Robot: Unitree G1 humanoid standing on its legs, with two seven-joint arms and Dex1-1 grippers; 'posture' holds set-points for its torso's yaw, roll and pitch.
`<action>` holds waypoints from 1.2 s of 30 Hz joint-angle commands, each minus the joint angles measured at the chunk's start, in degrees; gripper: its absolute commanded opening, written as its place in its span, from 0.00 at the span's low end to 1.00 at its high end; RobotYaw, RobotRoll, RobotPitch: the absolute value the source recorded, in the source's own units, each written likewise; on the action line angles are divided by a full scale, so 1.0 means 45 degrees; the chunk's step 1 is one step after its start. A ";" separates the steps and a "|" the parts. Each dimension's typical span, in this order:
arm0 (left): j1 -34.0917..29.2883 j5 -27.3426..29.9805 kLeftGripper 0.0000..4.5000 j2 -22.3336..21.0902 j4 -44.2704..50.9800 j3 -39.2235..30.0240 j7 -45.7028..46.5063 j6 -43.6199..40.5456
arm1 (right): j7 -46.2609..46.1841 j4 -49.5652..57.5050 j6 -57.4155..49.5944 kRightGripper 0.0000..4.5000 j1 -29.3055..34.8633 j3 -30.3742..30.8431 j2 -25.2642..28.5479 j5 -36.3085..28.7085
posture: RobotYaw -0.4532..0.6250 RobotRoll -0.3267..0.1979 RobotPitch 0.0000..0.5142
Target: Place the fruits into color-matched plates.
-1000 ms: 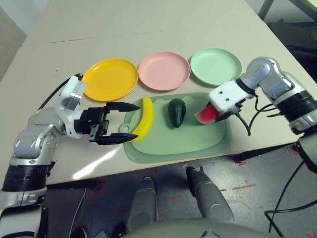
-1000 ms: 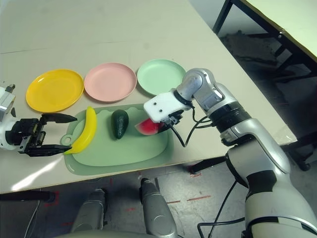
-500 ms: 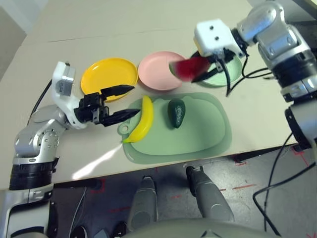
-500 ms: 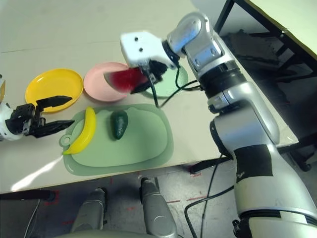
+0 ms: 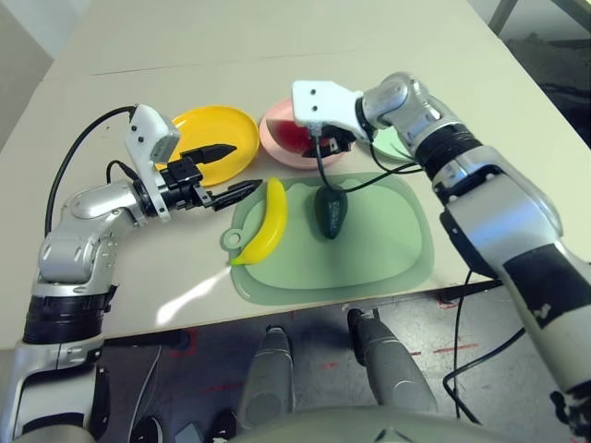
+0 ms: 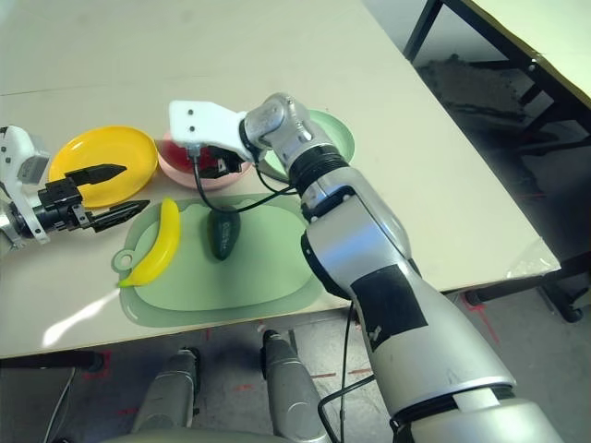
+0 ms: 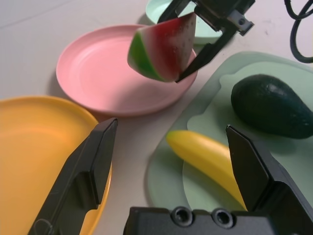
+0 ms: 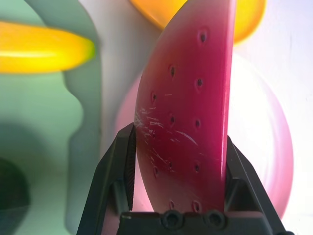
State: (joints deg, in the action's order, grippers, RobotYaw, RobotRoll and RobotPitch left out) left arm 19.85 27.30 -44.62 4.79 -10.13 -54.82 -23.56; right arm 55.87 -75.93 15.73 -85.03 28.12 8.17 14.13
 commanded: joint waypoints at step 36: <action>0.0584 0.1252 1.00 -0.1327 -0.0901 0.1058 -0.6806 0.1143 | 0.8112 0.7329 0.7726 1.00 0.1052 0.0433 0.4586 -0.1390 | 0.33 0.62 0.44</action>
State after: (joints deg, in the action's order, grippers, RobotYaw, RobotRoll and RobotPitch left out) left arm 23.03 32.30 -50.19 0.01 -5.98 -84.05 -18.23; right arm 90.81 -46.03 50.11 -80.25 28.87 28.08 10.18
